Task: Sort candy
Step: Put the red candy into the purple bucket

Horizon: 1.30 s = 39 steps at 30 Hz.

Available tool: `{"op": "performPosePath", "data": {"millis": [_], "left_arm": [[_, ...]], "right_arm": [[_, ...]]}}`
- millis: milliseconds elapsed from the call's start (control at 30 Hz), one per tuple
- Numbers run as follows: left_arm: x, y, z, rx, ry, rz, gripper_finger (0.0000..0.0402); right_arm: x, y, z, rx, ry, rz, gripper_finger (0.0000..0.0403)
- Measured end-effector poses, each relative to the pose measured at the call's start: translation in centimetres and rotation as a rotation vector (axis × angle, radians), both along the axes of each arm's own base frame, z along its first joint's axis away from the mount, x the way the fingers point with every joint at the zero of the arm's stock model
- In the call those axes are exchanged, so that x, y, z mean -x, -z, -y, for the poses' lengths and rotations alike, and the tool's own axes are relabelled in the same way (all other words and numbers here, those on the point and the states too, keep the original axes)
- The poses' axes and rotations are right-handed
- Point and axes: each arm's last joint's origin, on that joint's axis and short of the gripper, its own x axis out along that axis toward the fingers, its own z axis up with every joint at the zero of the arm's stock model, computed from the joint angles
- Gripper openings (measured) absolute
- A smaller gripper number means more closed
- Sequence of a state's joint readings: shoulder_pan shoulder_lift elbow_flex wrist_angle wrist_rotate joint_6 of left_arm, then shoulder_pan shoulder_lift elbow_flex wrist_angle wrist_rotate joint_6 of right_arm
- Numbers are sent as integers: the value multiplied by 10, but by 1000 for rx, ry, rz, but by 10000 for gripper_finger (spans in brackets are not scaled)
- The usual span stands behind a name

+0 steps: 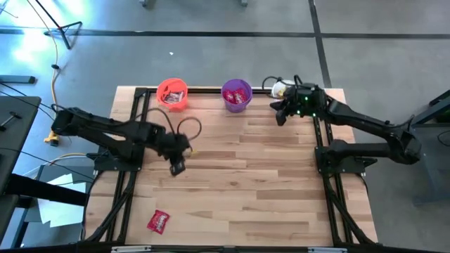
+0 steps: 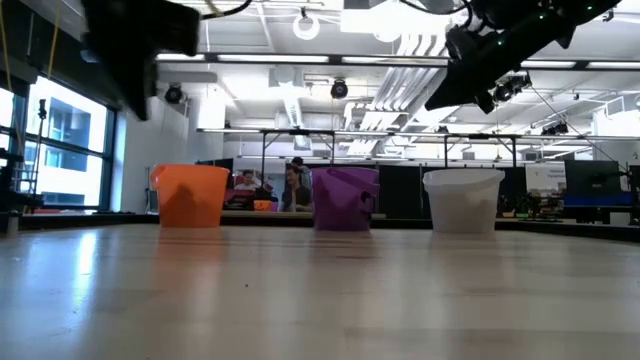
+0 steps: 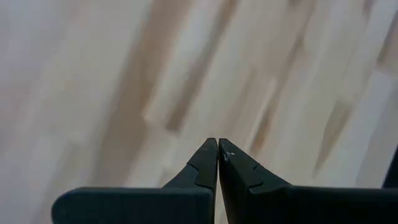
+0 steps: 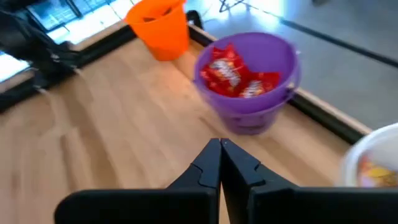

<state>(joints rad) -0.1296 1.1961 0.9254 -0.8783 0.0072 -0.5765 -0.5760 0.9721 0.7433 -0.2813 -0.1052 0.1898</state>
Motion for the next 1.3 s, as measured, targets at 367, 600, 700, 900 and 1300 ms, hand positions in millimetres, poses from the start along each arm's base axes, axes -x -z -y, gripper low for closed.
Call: {"op": "performPosePath", "data": {"millis": [367, 600, 700, 900, 1300], "left_arm": [[35, 29, 71, 82, 127, -152, 0], [61, 44, 110, 111, 154, -201, 21], [66, 49, 126, 153, 137, -202, 49], [65, 68, 158, 192, 165, -199, 118], [54, 117, 179, 159, 136, -342, 196]], "right_arm": [[-20, 0, -46, -46, -27, 40, 0], [-27, -1, -72, -64, -49, 55, 0], [-28, -1, -82, -72, -65, 62, 0], [-29, -1, -99, -66, -64, 72, 0], [-32, -7, -111, -66, -77, 148, 0]]}}
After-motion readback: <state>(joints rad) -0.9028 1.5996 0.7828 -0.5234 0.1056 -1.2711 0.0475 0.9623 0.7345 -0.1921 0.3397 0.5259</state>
